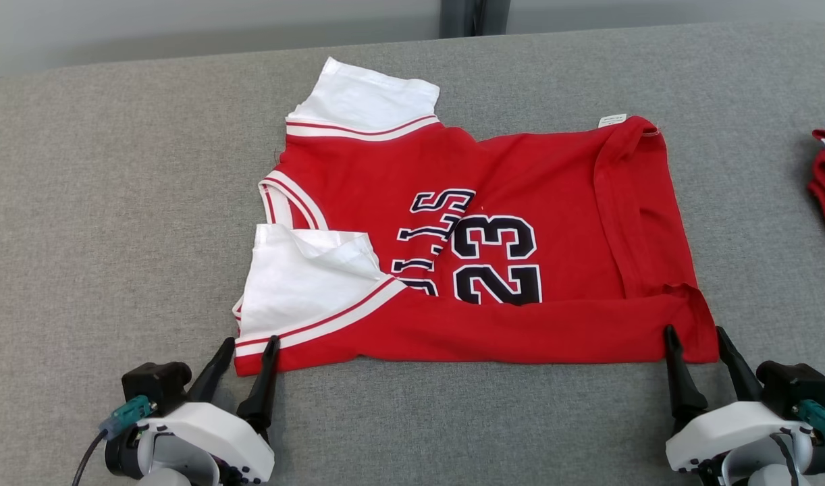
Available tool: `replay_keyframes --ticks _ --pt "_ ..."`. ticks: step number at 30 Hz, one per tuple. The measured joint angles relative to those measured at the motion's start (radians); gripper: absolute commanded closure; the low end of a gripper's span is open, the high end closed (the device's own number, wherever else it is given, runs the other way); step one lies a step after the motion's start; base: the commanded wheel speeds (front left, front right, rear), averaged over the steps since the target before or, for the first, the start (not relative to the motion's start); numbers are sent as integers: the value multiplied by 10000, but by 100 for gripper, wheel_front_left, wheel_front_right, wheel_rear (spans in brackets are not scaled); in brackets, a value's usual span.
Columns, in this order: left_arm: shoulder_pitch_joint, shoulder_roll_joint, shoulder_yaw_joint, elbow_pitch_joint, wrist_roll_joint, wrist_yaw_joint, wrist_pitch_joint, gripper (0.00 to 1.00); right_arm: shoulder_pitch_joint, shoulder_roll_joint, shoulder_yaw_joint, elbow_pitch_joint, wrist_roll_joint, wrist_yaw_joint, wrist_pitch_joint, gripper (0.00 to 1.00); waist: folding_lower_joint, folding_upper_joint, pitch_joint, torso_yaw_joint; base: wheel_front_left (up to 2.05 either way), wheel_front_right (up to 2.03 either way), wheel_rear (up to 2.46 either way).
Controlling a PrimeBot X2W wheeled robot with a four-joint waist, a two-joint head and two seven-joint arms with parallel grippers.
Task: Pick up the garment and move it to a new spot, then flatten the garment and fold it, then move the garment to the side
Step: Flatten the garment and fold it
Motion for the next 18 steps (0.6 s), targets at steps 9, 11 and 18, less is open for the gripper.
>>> replay_keyframes --ticks 9,11,18 --pt "-244 -90 -82 280 -510 -523 376 100 -304 -27 176 619 426 0 -42 100 0 0 -32 -49 0 0 0" --pt "-240 -90 -82 209 -552 -531 374 100 -308 -31 165 642 460 0 -65 100 0 0 -62 -27 0 0 0" --pt "221 -15 -104 -535 -769 -514 650 100 -10 -167 -12 165 671 0 -138 100 0 0 -236 272 0 0 0"
